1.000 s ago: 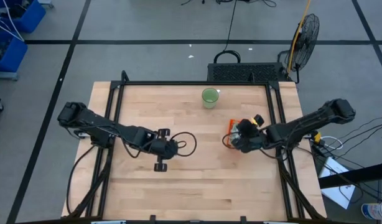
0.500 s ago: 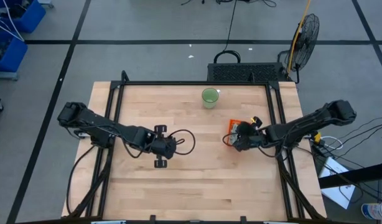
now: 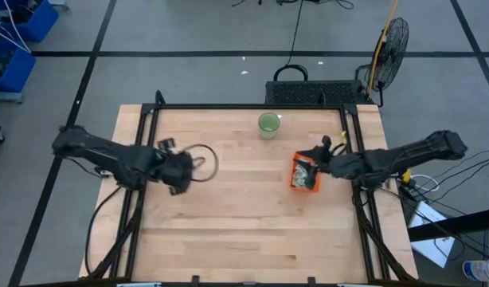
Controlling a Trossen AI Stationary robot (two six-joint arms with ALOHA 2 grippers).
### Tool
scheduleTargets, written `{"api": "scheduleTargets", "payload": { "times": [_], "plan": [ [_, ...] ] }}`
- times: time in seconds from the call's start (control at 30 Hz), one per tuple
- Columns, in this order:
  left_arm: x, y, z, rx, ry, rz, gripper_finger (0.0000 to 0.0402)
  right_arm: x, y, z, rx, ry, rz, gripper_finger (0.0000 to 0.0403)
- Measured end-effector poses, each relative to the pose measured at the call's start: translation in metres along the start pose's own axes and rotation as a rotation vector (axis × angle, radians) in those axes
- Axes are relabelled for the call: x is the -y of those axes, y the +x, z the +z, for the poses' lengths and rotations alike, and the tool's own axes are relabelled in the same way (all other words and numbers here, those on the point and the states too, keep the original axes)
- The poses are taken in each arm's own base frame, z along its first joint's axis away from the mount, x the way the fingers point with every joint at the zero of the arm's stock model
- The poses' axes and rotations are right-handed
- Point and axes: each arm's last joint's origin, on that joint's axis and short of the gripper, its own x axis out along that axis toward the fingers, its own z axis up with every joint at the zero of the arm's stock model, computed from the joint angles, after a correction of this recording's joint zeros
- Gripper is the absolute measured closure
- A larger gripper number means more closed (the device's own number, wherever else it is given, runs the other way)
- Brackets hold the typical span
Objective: Pick and place Stevia / Truvia into bins
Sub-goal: Return to Home Position
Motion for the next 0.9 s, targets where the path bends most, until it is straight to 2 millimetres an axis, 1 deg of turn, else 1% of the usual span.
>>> {"api": "scheduleTargets", "payload": {
  "times": [0.07,0.1,0.23,0.37,0.47,0.53,0.57,0.63,0.7,0.73,0.83,0.9],
  "plan": [
    [-0.016,-0.013,-0.017,-0.03,-0.011,0.018,0.0357,0.004,-0.009,0.009,0.076,0.026,0.021,0.0286],
    [-0.022,-0.018,-0.024,-0.042,-0.053,0.012,0.0357,0.006,-0.012,0.012,0.106,0.042,0.028,0.0286],
    [-0.041,-0.038,-0.051,-0.033,-0.156,-0.014,0.0357,0.013,-0.024,0.018,0.167,0.084,0.041,0.0283],
    [-0.06,-0.054,-0.072,0.095,-0.287,-0.049,0.0357,0.019,-0.032,0.02,0.194,0.1,0.047,0.0283],
    [-0.074,-0.064,-0.091,0.181,-0.39,-0.108,0.0357,0.022,-0.036,0.016,0.17,0.079,0.041,0.0284],
    [-0.081,-0.067,-0.103,0.257,-0.435,-0.162,0.0357,0.025,-0.037,0.012,0.136,0.067,0.034,0.0284],
    [-0.083,-0.065,-0.108,0.31,-0.447,-0.187,0.0357,0.026,-0.038,0.01,0.118,0.07,0.03,0.0284],
    [-0.081,-0.056,-0.115,0.447,-0.438,-0.259,0.0357,0.027,-0.037,0.005,0.11,0.094,0.03,0.0284],
    [-0.067,-0.041,-0.115,0.596,-0.364,-0.37,0.0357,0.027,-0.036,0.0,0.114,0.094,0.034,0.0284],
    [-0.057,-0.032,-0.113,0.666,-0.304,-0.438,0.0357,0.027,-0.036,-0.003,0.116,0.084,0.049,0.0284],
    [-0.031,-0.01,-0.109,0.87,-0.135,-0.635,0.0357,0.025,-0.035,-0.013,0.106,0.067,0.166,0.0284],
    [-0.02,0.002,-0.11,0.949,-0.06,-0.7,0.0357,0.025,-0.037,-0.016,0.142,0.049,0.255,0.0285]
  ]
}}
